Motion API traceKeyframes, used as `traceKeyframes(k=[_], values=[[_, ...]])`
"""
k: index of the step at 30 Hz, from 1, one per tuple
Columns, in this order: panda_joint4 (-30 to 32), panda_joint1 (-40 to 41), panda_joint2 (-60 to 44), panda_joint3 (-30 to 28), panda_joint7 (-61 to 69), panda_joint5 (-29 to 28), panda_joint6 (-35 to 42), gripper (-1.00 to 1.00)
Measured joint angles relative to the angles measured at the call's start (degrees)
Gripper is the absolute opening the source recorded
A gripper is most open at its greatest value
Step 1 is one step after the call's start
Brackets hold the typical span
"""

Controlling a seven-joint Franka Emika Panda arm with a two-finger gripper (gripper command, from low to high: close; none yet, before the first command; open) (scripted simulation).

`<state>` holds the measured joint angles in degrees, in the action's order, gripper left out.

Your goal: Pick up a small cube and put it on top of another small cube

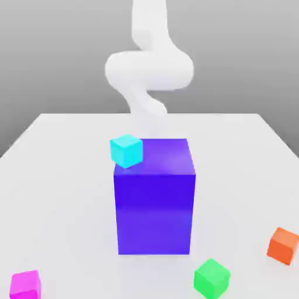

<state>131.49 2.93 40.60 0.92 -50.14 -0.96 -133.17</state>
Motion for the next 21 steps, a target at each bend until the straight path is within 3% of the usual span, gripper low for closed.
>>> traceKeyframes(k=[10, 21], values=[[-1.2, 9.82, -21.2, 1.75, -17.84, -4.54, -5.54, 0.0], [-2.43, 16.94, -43.92, -1.08, -34.46, -5.66, -11.74, 0.0]])
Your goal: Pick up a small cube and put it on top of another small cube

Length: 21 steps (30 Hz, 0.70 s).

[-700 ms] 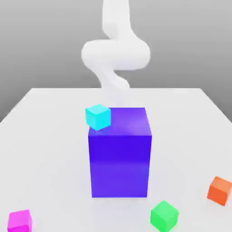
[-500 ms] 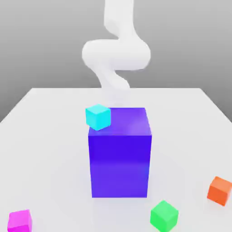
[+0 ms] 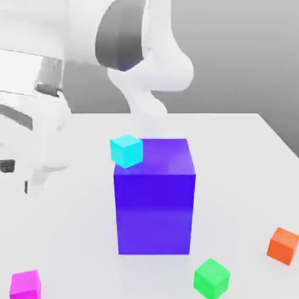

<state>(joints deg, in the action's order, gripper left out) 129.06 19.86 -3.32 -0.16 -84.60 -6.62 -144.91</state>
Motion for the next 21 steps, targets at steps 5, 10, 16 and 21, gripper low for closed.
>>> traceKeyframes(k=[5, 10, 16, 21], values=[[-0.49, 1.7, -10.12, -1.44, -4.98, 3.19, -3.02, 0.0], [-1.3, 4.08, -20.17, -1.75, -7.7, 7.88, -6.83, 0.0], [-2.85, 4.61, -27.75, -1.36, -7.67, 8.65, -12.39, -1.0], [-2.84, 4.63, -27.7, -1.35, -7.68, 8.68, -12.41, -1.0]])
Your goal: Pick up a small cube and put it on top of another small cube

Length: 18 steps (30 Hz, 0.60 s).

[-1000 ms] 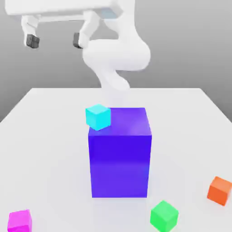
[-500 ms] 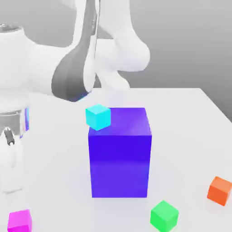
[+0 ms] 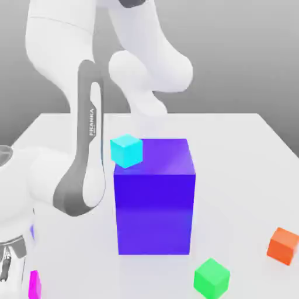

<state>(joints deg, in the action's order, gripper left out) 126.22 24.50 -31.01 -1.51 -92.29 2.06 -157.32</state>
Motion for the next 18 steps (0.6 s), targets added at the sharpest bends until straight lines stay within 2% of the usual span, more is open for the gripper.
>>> traceKeyframes(k=[4, 7, 15, 18], values=[[1.62, -0.36, 7.06, -0.23, -0.29, -0.44, 5.46, -1.0], [4.43, -4.38, 11.28, 3.29, -0.08, -1.67, 6.72, -1.0], [12.8, -15.64, 19.65, 13.79, 0.46, -5.46, 6.87, -1.0], [13.75, -21.35, 16.33, 15.94, -2.05, -10.18, 3.12, -1.0]])
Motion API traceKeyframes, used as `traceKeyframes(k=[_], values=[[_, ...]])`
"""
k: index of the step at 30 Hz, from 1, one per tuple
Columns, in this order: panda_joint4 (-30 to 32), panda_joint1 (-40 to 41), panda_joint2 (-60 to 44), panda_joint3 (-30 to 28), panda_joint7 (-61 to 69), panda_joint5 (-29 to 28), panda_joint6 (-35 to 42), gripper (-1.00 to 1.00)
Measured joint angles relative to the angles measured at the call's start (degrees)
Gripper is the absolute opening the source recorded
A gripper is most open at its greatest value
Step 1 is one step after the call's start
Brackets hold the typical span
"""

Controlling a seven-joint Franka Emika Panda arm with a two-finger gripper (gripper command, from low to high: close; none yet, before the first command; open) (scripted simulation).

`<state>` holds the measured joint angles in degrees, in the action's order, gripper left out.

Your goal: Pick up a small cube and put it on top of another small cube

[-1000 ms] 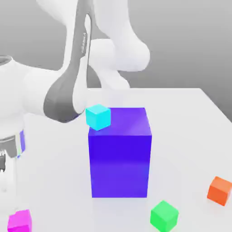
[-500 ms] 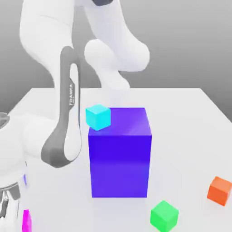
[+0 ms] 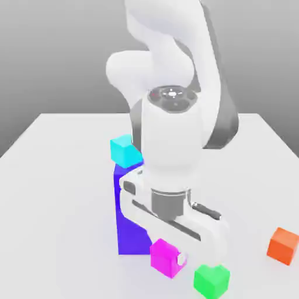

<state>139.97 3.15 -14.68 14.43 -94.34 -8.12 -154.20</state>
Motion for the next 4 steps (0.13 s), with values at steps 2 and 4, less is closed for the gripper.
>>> traceKeyframes(k=[2, 4], values=[[-0.05, -2.21, -3.08, -0.7, -1.61, -2.5, -2.77, 1.0], [-0.05, -2.21, -3.08, -0.7, -1.61, -2.5, -2.77, 1.0]])
